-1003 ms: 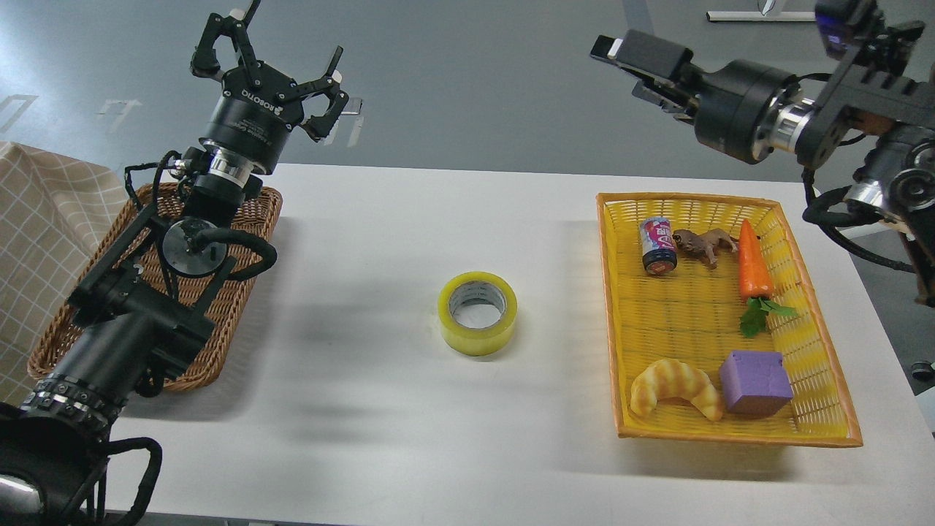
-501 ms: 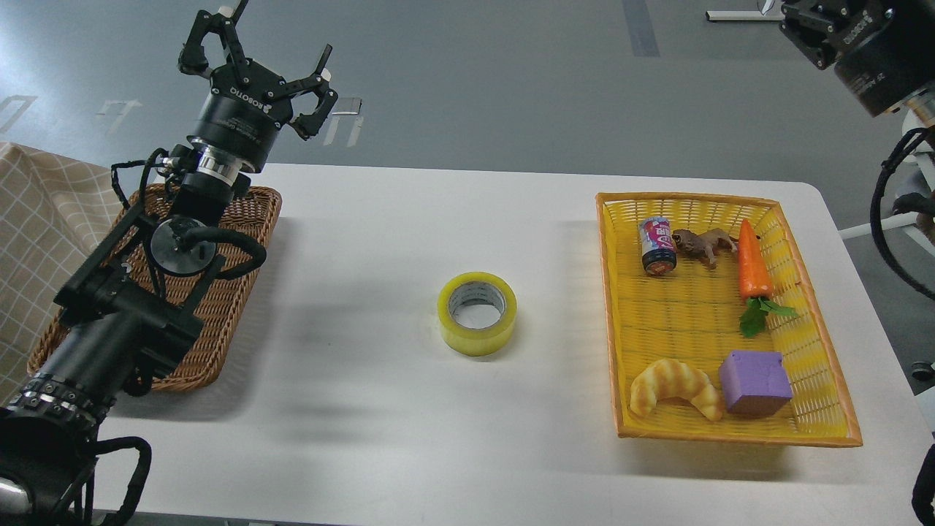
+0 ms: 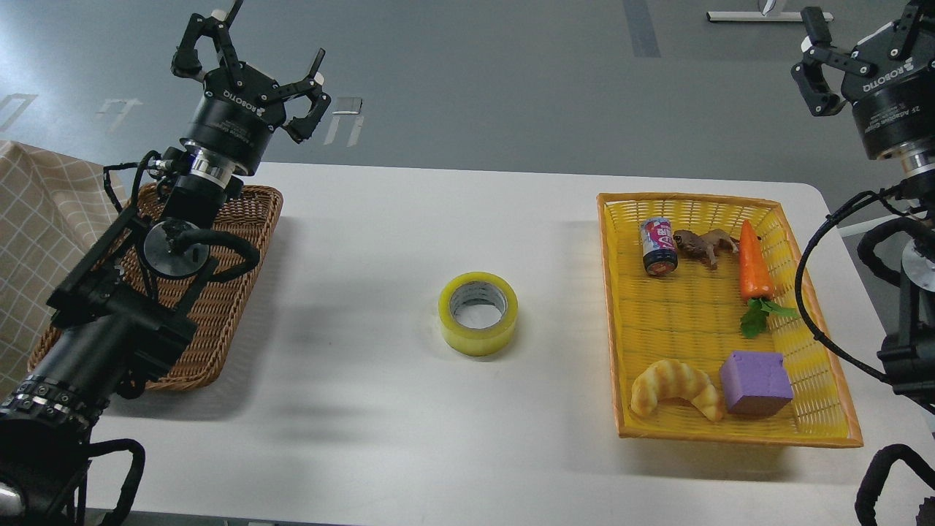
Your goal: Place and transfer tape with both arms
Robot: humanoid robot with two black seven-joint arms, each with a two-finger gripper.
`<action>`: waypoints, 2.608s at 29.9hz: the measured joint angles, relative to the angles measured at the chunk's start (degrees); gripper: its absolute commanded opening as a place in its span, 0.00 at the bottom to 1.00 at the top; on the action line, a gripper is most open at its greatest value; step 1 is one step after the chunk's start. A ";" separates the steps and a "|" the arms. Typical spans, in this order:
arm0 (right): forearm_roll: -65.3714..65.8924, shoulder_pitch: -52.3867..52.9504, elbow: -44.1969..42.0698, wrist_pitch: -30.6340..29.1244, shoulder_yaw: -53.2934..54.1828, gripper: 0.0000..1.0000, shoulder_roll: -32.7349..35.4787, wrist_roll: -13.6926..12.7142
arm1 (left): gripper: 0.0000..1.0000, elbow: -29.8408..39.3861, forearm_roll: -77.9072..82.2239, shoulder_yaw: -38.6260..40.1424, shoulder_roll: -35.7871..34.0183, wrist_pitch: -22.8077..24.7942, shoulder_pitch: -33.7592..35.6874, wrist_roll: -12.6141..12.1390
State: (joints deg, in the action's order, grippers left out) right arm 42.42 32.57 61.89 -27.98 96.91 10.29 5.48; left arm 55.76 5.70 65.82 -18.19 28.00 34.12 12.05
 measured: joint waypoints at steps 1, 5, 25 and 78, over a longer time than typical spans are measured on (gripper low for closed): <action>-1.95 -0.02 -0.61 0.00 -0.24 1.00 -0.02 -0.37 | 0.98 -0.02 0.01 0.00 0.00 0.00 0.00 0.00; -9.93 -0.12 -2.77 0.00 -1.95 1.00 -0.51 -2.72 | 0.98 -0.02 1.05 -0.68 -0.05 0.00 -0.01 0.00; -13.24 -2.33 -2.63 -0.03 -2.61 1.00 -2.33 -3.63 | 0.98 1.11 28.20 -1.44 -2.85 0.00 2.56 1.00; -15.35 -11.11 -3.70 -0.02 -1.02 1.00 -2.17 -1.62 | 0.98 18.56 107.92 -35.46 -7.55 0.00 13.22 -0.82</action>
State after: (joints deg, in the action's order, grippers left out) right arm 27.07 21.46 58.19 -28.00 95.89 8.11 3.86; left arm 74.32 113.62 30.36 -25.74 28.00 47.33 11.23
